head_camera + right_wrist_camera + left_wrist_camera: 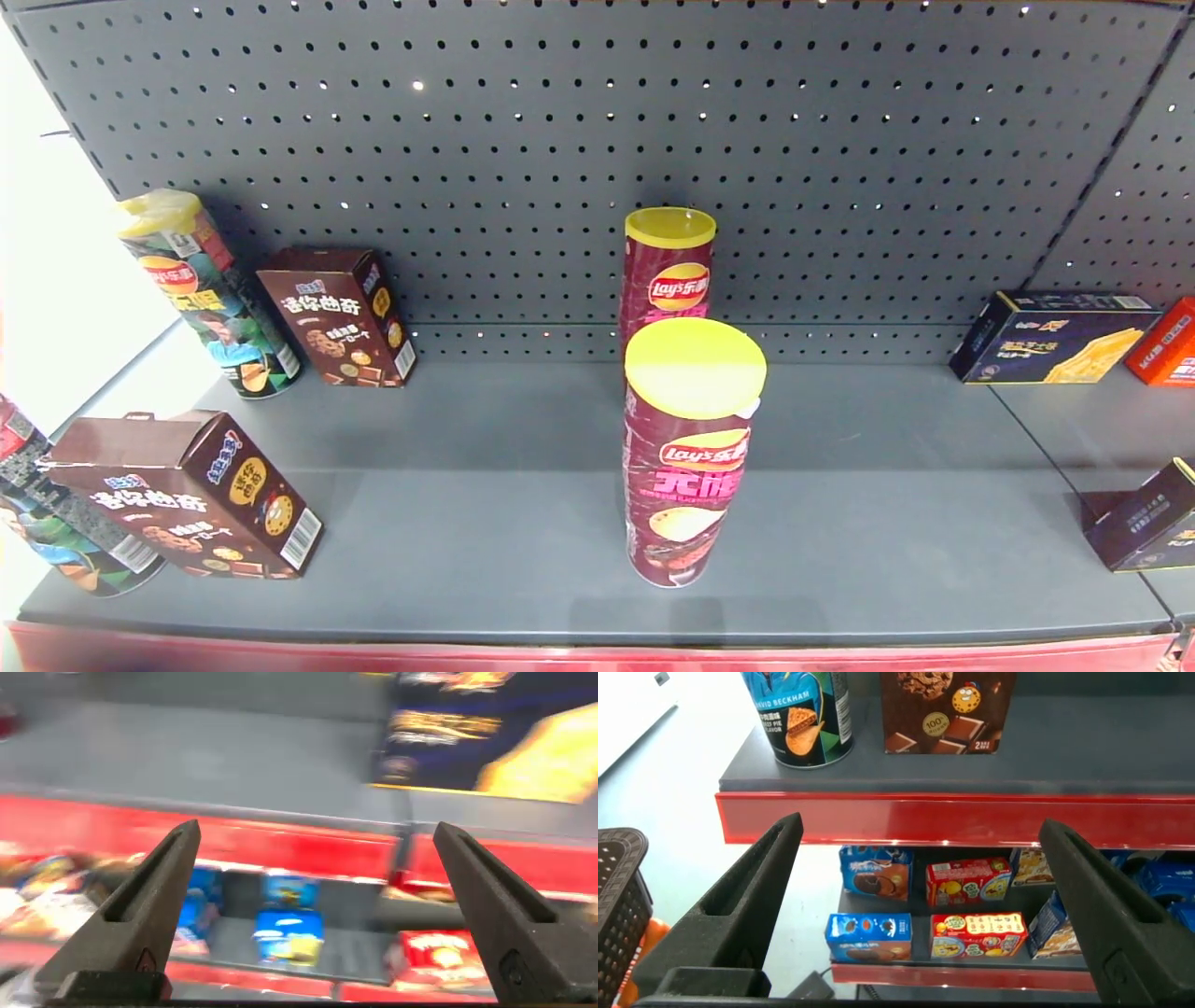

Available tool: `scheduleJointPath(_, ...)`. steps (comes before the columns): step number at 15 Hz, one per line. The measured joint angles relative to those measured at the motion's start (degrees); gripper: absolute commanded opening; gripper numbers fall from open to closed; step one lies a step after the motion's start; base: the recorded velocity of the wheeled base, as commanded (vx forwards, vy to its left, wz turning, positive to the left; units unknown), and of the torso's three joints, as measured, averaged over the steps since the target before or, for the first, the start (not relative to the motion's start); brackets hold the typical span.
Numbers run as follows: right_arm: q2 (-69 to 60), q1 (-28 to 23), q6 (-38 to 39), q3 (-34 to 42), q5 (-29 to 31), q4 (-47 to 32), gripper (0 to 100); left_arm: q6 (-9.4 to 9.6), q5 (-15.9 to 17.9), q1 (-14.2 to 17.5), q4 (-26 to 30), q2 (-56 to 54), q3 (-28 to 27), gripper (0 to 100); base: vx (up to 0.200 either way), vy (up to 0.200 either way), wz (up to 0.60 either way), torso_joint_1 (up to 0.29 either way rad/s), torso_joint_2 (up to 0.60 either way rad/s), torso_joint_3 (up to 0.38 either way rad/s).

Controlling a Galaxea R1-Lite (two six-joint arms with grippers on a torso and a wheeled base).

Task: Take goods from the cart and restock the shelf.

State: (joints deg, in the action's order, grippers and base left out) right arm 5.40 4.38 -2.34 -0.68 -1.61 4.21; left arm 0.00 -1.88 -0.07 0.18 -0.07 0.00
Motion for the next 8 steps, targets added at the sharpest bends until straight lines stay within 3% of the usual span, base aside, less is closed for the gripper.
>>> scheduleJointPath(2,-0.2,-0.6,1.4,0.3,0.0,-0.8,100,0.00,0.0,0.0,0.0,0.0,0.0,100,0.000,0.000,0.00,0.000,0.00,0.000)
scheduleJointPath(6,-0.3,-7.8,5.2,0.3,7.9,-2.6,100,0.07,0.1,0.0,0.0,0.0,0.0,100,0.000,0.000,0.00,0.000,0.00,0.000)
scheduleJointPath(8,-0.4,-8.2,2.3,0.5,6.3,-4.0,100,0.02,0.1,0.0,0.0,0.0,0.0,100,0.000,0.000,0.00,0.000,0.00,0.000)
